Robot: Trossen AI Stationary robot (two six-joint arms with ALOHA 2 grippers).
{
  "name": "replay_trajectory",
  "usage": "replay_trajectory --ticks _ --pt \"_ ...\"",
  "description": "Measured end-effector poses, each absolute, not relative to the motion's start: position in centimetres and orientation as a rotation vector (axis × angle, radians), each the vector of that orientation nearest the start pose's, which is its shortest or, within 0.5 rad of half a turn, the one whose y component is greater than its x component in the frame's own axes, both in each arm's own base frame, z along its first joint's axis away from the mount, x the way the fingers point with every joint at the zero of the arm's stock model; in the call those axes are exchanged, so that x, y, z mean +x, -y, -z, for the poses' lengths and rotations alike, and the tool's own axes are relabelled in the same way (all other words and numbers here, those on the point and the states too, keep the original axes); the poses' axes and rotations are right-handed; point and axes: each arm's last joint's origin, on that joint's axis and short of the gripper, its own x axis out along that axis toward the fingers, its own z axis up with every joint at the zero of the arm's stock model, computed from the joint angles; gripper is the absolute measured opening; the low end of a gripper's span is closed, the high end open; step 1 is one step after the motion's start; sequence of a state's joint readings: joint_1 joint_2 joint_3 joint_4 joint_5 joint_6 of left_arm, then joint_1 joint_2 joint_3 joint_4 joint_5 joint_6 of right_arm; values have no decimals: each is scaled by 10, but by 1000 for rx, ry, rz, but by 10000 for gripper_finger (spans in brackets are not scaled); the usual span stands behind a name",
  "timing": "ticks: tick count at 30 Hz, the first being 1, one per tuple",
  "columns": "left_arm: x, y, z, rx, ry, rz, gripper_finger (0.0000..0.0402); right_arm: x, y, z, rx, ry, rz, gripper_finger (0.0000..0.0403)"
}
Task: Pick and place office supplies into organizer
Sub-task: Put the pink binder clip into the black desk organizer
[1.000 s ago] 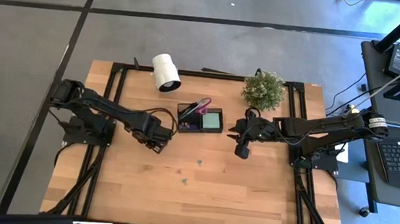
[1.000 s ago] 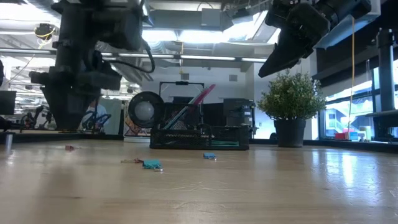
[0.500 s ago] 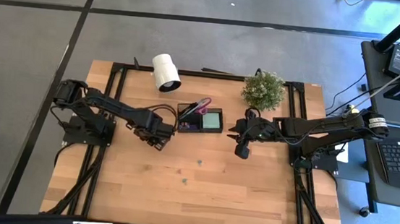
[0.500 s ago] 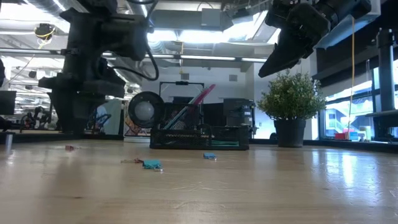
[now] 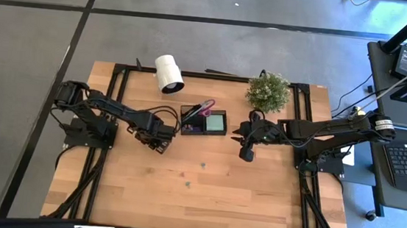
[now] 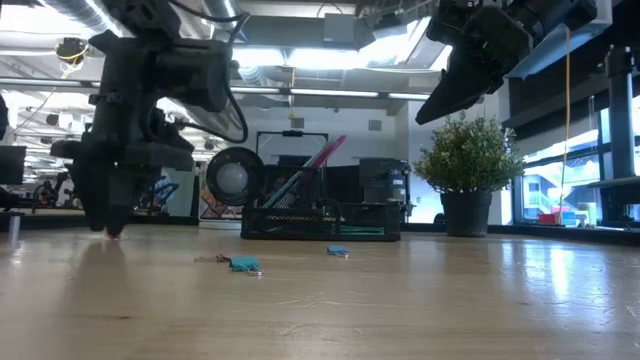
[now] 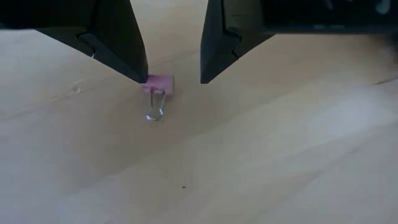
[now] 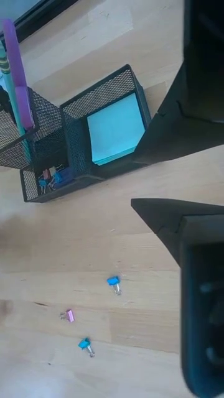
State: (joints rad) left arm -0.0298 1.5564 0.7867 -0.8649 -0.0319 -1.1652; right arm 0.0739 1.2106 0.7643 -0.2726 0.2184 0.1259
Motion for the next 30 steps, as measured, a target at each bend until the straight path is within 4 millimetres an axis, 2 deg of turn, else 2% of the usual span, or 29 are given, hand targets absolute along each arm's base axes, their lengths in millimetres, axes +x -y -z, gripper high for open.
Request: replay_trajectory --ticks 8,24,30 --pt "229 5 -138 -859 -1372 -914 143 246 -12 -236 12 -701 181 107" --pt "229 3 -137 -899 -1399 -898 143 246 -12 -236 12 -702 181 107" --pt "229 3 -137 -861 -1413 -860 143 246 -12 -236 12 -702 181 107"
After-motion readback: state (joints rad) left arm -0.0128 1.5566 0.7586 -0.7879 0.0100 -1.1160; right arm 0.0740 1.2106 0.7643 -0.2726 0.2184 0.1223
